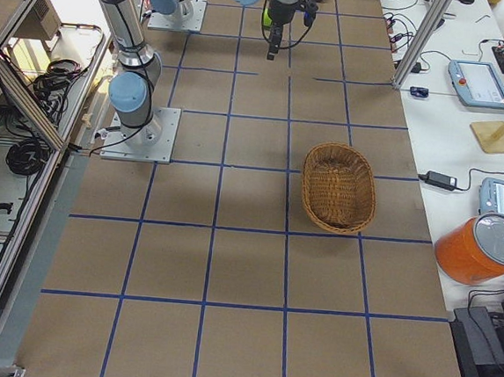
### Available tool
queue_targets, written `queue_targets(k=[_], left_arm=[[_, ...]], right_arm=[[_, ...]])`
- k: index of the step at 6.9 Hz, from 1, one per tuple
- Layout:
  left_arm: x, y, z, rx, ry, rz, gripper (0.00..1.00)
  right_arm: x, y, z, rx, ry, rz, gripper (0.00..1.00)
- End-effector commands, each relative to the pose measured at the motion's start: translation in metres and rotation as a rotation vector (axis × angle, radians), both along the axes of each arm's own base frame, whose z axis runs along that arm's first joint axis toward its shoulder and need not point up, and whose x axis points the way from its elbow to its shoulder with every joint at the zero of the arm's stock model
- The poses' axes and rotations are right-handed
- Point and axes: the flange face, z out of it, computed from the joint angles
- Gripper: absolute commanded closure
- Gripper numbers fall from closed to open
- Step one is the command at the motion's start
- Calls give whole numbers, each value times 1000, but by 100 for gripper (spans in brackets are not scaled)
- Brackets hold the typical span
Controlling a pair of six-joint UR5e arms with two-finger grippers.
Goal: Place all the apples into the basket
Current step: 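Move the left gripper down toward the green apple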
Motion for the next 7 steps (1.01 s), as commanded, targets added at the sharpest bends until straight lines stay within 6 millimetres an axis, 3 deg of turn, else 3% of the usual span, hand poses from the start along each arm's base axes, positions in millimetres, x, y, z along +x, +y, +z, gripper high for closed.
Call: queue_targets(k=[1,5,6,7], left_arm=[[1,0,1,-2,0,1,0],[5,0,-1,10,-4,6,0],[14,-2,-13,34,-10,-6,0],[50,-13,-61,123,-5,65,0]], right_arm=[[-1,1,3,-5,8,-8,0],[-1,1,2,-5,12,0,0],[-1,1,2,-4,14,1,0],[-1,1,2,-5,14,-2,0]])
